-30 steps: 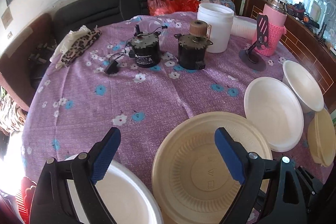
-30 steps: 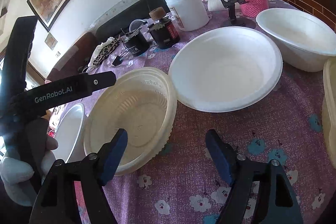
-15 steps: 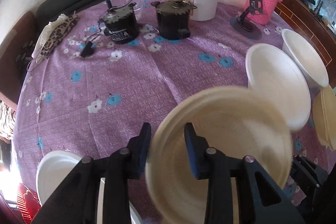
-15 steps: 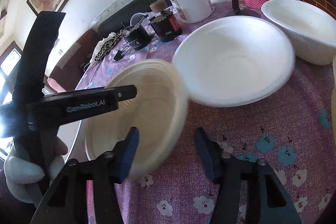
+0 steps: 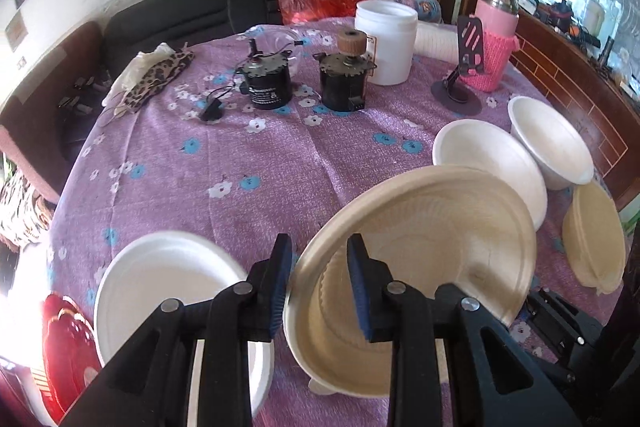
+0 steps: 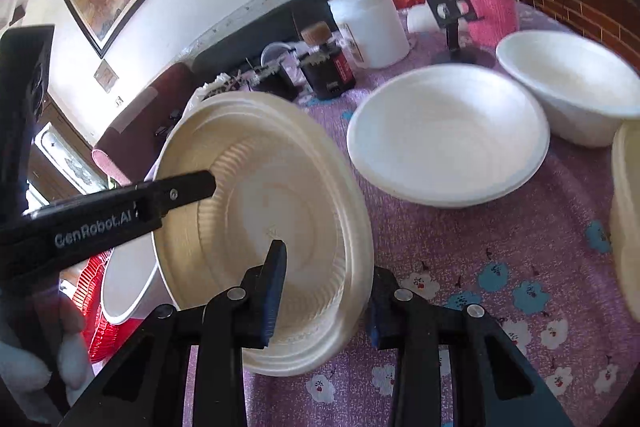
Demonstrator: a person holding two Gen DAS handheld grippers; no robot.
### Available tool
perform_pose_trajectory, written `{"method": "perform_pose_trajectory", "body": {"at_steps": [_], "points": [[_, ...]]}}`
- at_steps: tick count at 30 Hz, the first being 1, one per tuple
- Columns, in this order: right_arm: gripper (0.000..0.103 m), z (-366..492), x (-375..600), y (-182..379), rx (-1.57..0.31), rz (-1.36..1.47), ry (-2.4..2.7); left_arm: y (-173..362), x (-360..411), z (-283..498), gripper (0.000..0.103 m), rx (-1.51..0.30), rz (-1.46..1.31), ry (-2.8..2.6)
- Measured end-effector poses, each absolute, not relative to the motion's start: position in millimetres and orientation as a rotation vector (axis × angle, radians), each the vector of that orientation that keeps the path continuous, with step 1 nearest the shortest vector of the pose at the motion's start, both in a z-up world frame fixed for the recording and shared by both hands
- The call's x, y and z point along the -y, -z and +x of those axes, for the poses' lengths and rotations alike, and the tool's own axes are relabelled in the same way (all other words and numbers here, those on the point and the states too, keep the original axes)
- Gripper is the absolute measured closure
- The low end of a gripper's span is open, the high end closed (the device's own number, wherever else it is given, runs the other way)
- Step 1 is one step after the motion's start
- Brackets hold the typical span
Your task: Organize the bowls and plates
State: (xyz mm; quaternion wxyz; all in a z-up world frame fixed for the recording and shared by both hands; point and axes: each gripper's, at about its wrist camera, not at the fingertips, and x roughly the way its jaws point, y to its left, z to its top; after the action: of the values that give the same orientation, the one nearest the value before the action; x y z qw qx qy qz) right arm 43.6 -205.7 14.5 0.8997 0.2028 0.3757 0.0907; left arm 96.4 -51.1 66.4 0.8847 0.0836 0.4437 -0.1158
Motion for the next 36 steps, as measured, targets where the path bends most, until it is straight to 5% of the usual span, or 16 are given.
{"method": "perform_pose_trajectory", "body": {"at_steps": [8,20,36], "points": [[0.066,5.7,201.6,-74.0,-0.619,0.429,-0.196,-95.6,9.8,54.8,0.076,-0.879,0.013,0.23],[0.066,12.8,76.3,-99.9,-0.739,0.37,-0.41,-123.0,-136.7,8.3,0.075,-0.789,-0.231,0.096],[0.065,54.0,-105.6,-61.3,-0.969,0.203,-0.527,-53.9,-290.5,8.4,0.075,-0.926,-0.485,-0.036]]}}
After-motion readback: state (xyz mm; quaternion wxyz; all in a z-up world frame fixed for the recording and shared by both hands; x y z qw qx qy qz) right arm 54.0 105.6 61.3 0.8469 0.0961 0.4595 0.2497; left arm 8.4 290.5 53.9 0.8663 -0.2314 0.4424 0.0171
